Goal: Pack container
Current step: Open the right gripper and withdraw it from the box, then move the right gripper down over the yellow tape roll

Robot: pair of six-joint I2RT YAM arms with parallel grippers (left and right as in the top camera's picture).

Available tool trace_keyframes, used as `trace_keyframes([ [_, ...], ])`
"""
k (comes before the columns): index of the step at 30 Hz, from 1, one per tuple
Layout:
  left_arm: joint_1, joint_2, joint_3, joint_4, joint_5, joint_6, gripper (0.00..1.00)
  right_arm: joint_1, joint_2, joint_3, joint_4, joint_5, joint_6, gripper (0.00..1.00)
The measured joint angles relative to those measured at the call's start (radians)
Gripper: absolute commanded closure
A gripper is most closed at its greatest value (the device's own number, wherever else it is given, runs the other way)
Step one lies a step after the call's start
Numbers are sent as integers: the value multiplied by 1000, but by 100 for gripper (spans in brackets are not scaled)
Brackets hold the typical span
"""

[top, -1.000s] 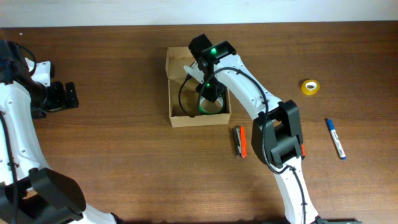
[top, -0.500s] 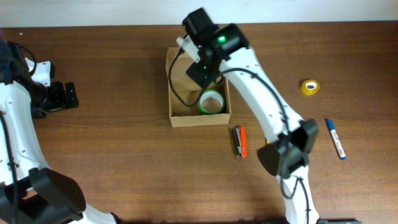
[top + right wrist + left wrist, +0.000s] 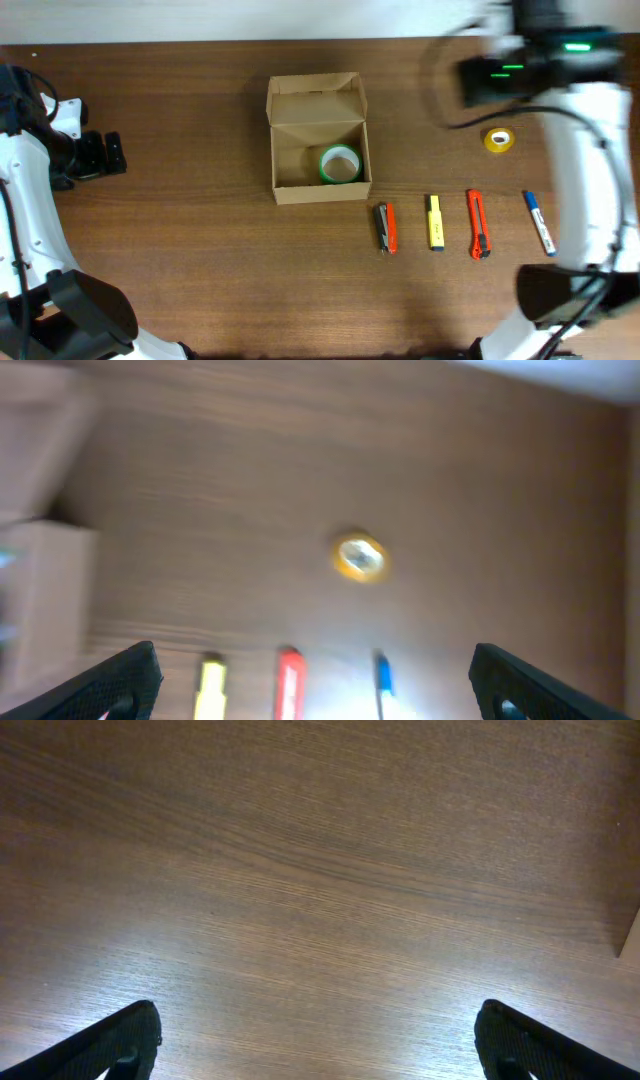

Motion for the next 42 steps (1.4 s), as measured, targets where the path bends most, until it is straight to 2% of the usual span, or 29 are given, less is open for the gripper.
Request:
trace_keyframes([
  [4, 0, 0, 0, 0, 0, 0, 0, -195, 20, -13, -19, -45, 62, 0],
  [8, 0, 0, 0, 0, 0, 0, 0, -272, 95, -14, -21, -71, 113, 1],
  [15, 0, 0, 0, 0, 0, 0, 0, -274, 286, -17, 9, -81, 152, 10],
  [23, 0, 0, 0, 0, 0, 0, 0, -263, 422, -23, 80, -74, 156, 16],
  [28, 0, 0, 0, 0, 0, 0, 0, -262, 476, -23, 114, -70, 160, 27],
  [42, 0, 0, 0, 0, 0, 0, 0, -262, 584, -23, 143, -70, 158, 27],
])
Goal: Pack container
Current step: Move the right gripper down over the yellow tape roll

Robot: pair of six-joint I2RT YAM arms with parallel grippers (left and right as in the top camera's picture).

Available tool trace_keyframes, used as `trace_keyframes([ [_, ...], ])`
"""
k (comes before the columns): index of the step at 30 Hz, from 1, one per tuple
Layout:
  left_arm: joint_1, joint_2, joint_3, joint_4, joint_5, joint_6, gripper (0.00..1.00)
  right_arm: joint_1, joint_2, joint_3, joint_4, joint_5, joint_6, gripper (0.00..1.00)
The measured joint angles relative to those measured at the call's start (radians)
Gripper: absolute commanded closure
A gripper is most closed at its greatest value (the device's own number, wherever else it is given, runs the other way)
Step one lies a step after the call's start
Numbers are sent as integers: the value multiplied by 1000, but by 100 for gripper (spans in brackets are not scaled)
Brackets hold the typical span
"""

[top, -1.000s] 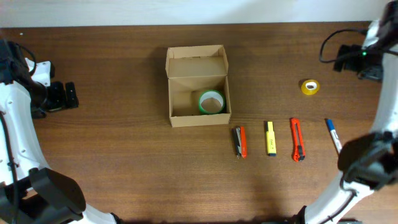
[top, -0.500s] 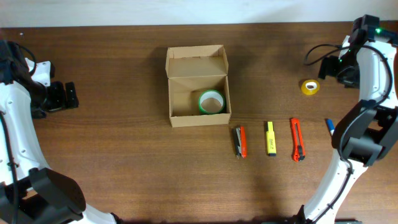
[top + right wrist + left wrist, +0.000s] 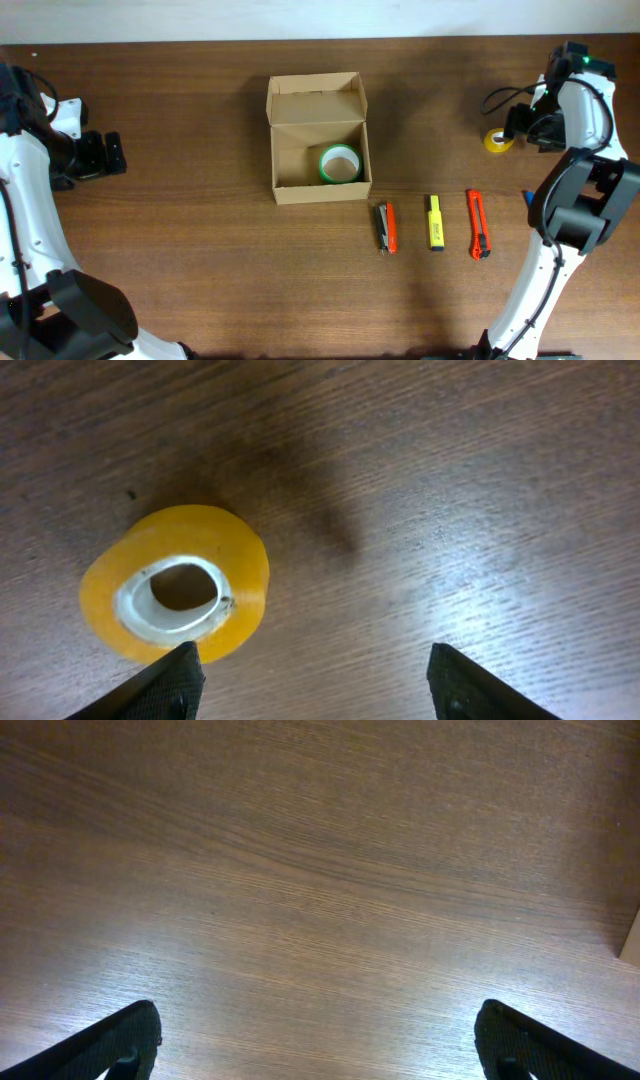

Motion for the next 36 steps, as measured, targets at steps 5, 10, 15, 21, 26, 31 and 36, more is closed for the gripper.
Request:
trace_keyframes([
  [5, 0, 0, 0, 0, 0, 0, 0, 0, 0, 0, 16, 0, 1, 28],
  [10, 0, 0, 0, 0, 0, 1, 0, 0, 0, 0, 39, 0, 0, 28],
  [15, 0, 0, 0, 0, 0, 2, 0, 0, 0, 0, 68, 0, 1, 28],
  [21, 0, 0, 0, 0, 0, 2, 0, 1, 0, 0, 73, 0, 0, 28],
  [26, 0, 0, 0, 0, 0, 2, 0, 17, 0, 0, 73, 0, 0, 28],
  [31, 0, 0, 0, 0, 0, 2, 0, 48, 1, 0, 73, 0, 0, 28],
  [36, 0, 0, 0, 0, 0, 2, 0, 59, 25, 0, 62, -6, 3, 29],
])
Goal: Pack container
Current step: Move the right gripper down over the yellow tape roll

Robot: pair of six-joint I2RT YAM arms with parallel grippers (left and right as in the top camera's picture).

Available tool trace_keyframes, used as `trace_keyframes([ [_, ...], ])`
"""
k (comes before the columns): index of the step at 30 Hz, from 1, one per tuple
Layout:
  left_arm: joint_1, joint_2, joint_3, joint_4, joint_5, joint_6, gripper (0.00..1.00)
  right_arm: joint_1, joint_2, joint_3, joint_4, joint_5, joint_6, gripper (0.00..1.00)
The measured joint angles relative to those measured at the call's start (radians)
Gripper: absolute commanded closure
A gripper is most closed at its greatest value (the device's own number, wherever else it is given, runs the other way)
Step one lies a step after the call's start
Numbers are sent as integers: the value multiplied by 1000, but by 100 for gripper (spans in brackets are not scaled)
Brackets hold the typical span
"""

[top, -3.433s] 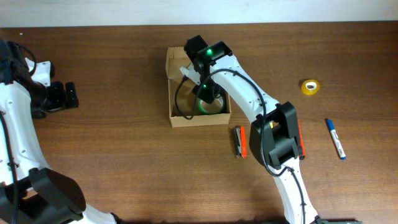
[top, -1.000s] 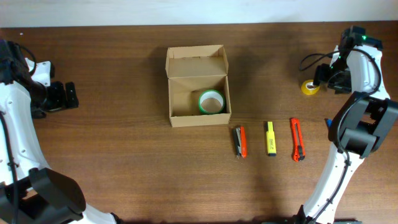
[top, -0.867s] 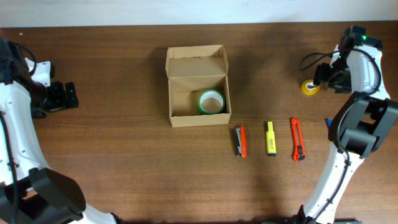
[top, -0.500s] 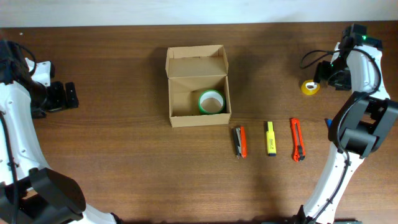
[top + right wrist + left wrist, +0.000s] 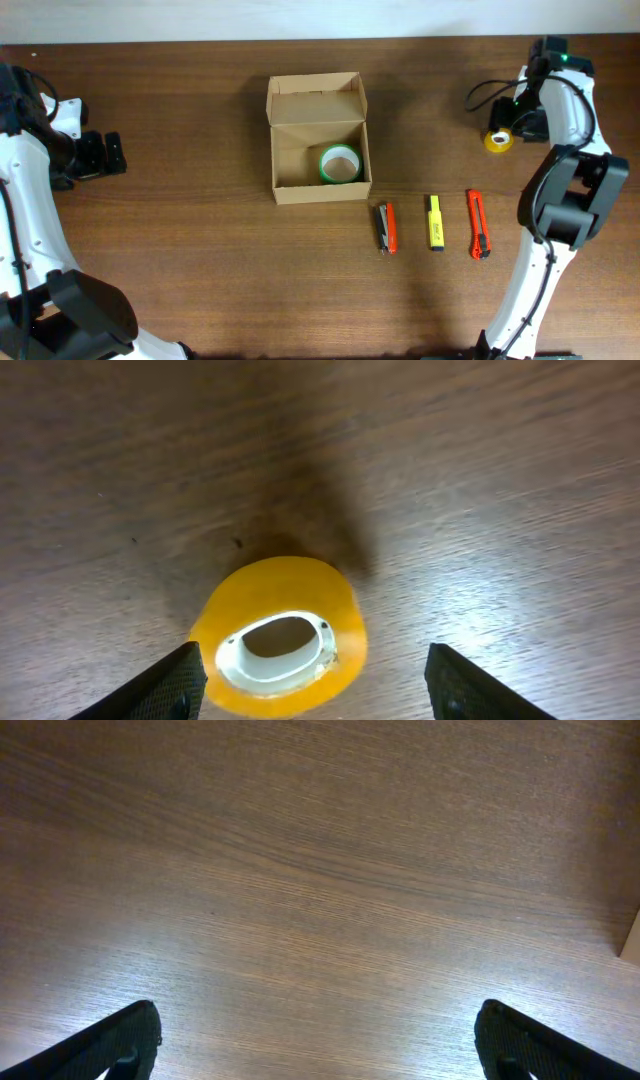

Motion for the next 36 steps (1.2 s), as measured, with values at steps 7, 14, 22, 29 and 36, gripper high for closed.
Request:
trace_keyframes([
  [7, 0, 0, 0, 0, 0, 0, 0, -1, 1, 2, -3, -3, -3, 29],
  [14, 0, 0, 0, 0, 0, 0, 0, -1, 1, 2, -4, -3, -3, 29],
  [22, 0, 0, 0, 0, 0, 0, 0, -1, 6, 17, -15, -12, -8, 29],
  [29, 0, 0, 0, 0, 0, 0, 0, -3, 28, 84, -38, -22, -13, 30],
  [36, 0, 0, 0, 0, 0, 0, 0, -19, 28, 99, -84, -23, -15, 32],
])
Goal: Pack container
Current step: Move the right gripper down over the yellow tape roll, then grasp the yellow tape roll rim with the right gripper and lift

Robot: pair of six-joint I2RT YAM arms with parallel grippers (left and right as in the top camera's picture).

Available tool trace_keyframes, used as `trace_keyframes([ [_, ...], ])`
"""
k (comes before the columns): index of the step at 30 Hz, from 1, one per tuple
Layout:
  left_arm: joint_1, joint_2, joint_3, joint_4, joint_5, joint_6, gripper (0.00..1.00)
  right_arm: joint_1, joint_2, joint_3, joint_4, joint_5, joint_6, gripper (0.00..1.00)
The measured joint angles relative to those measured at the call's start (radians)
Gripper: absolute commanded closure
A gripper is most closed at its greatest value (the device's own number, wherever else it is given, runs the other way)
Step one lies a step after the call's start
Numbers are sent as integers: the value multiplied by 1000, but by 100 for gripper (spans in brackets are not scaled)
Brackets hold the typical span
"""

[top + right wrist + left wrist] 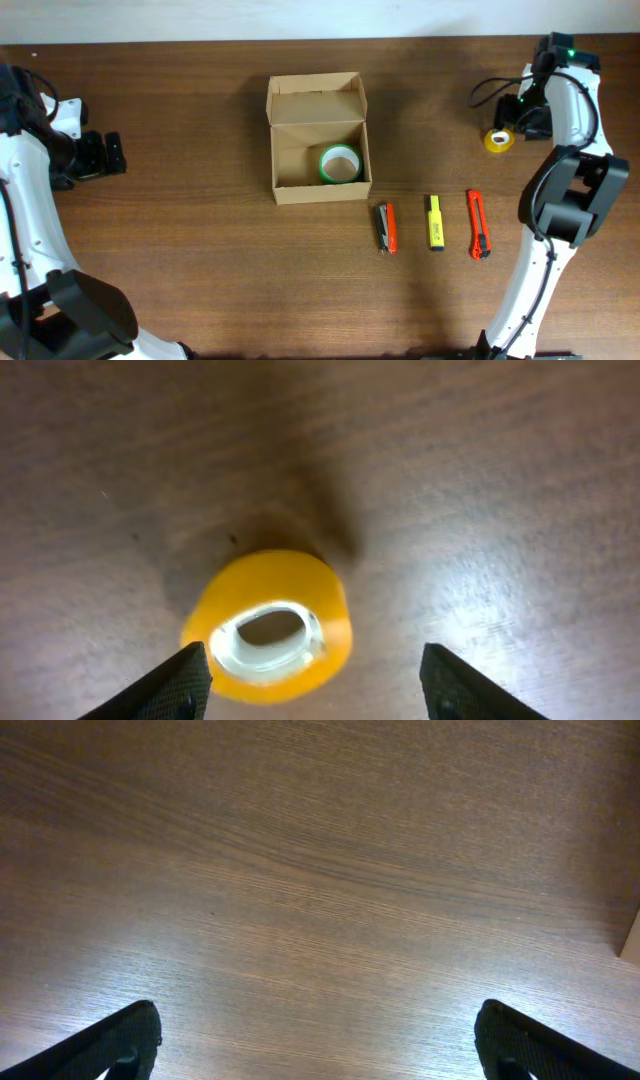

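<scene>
An open cardboard box [318,138] stands on the table with a green tape roll [339,163] inside. A yellow tape roll [498,140] [267,623] lies flat at the far right. My right gripper [315,685] is open just above it, the roll lying toward the left finger [165,685]. In a row in front of the box lie an orange-and-black cutter [385,227], a yellow marker [435,221] and an orange cutter [478,223]. My left gripper [320,1045] is open over bare wood at the far left [110,153].
The wooden table [200,270] fills the overhead view. A black cable [490,93] loops near the right arm, beside the yellow roll. The box's flap [313,98] stands open toward the far side.
The yellow roll sits a little higher and further left between my right fingers, so the right gripper has shifted slightly over it. The left arm has not moved.
My right gripper was high over the table, in motion, with the yellow roll and the row of tools below. Then it was low beside the yellow roll, open. It has stayed open above the roll since. The left gripper stayed open at the far left.
</scene>
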Motion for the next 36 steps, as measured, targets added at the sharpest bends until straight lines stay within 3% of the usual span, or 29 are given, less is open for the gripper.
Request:
trace_keyframes([
  [36, 0, 0, 0, 0, 0, 0, 0, -44, 0, -19, 26, -2, 0, 33],
])
